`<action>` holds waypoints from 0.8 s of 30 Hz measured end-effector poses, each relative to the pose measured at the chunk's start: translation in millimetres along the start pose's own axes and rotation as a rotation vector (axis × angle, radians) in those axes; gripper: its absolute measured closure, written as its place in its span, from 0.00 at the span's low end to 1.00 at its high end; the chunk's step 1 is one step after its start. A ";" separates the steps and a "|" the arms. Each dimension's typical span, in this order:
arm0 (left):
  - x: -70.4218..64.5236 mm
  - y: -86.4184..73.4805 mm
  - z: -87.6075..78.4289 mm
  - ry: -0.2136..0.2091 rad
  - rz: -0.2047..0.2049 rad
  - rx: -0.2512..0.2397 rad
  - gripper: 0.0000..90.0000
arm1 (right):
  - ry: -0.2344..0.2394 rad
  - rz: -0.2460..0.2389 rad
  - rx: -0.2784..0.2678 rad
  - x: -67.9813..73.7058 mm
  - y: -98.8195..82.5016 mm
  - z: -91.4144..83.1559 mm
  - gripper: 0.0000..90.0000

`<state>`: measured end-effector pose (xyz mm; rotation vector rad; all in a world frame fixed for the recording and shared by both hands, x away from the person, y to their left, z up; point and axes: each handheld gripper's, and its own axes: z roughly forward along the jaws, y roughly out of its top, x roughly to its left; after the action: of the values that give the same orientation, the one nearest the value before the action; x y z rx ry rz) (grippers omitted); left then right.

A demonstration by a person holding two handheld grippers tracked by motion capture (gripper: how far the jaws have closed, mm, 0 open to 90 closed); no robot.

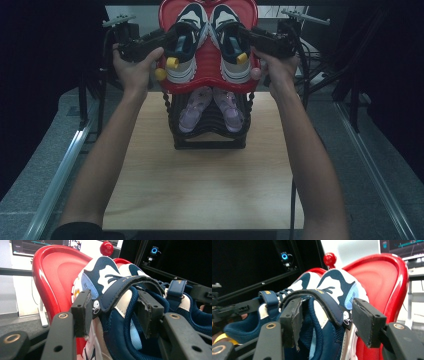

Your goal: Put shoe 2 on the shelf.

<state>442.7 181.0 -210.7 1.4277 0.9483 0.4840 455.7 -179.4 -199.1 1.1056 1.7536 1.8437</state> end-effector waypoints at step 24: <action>16.6 -12.5 -55.3 -0.005 -0.026 -0.025 0.51 | 0.039 -0.026 -0.086 -9.2 -21.3 -56.3 0.50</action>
<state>405.6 226.0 -220.3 1.3924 0.9527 0.4714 414.6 -220.3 -217.6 1.0155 1.6853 1.9182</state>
